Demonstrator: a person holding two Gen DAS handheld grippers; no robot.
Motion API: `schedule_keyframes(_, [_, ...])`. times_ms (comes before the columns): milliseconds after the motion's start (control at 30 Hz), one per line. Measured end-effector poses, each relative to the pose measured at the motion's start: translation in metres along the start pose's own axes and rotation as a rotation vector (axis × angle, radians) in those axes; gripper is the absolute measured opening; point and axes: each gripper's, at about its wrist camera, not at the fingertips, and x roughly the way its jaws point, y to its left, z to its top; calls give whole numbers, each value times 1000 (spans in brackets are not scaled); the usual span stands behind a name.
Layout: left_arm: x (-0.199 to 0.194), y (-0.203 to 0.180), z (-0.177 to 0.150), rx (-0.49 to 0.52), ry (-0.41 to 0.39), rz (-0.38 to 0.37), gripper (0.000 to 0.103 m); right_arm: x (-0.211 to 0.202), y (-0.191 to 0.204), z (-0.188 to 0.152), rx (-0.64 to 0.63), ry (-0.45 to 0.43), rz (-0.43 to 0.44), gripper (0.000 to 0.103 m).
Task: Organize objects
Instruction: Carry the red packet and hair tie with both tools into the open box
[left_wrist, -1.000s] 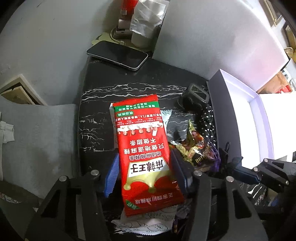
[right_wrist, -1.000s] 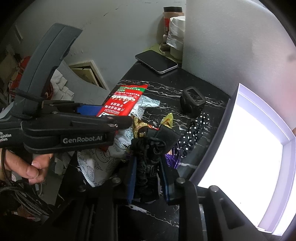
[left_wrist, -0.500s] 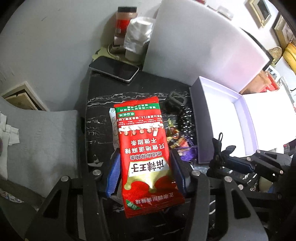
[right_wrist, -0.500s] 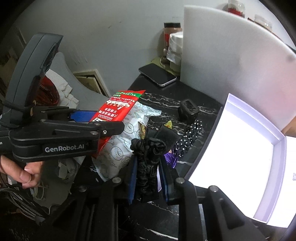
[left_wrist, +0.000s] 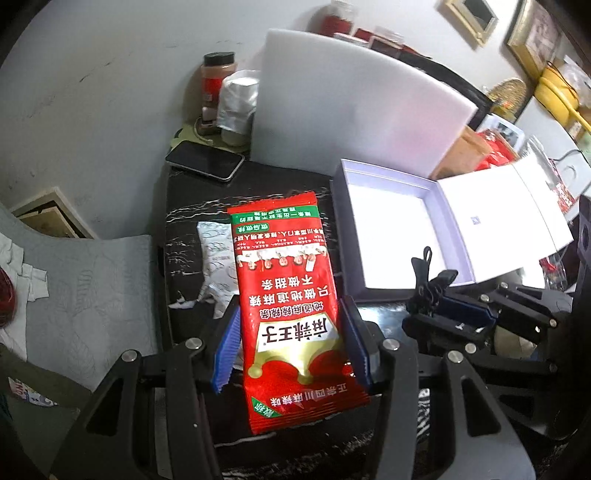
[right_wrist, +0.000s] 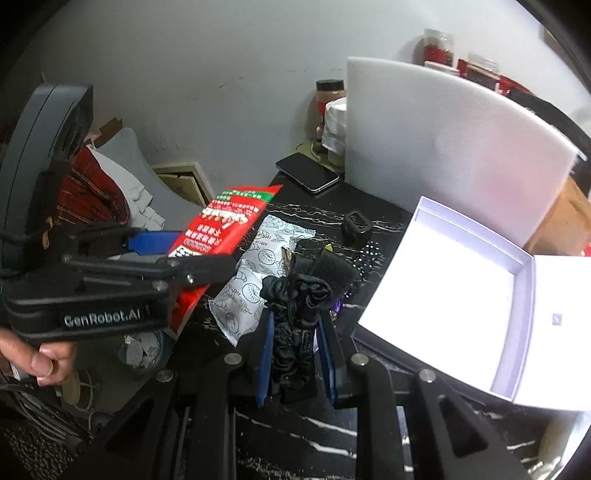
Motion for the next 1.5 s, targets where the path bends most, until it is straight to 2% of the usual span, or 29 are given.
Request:
schedule_keyframes(333, [-25, -54, -19, 79, -1, -51, 49, -50, -8, -32, 59, -47, -68, 22])
schedule_keyframes(733, [-18, -124, -28, 195, 31, -122, 49, -87, -40, -68, 168, -70, -164, 22])
schedule_keyframes(1100, [16, -174, -17, 267, 90, -154, 49, -89, -83, -81, 261, -49, -204, 22])
schedule_keyframes(1500, [79, -190, 28, 303, 127, -146, 49, -63, -132, -62, 303, -22, -207, 22])
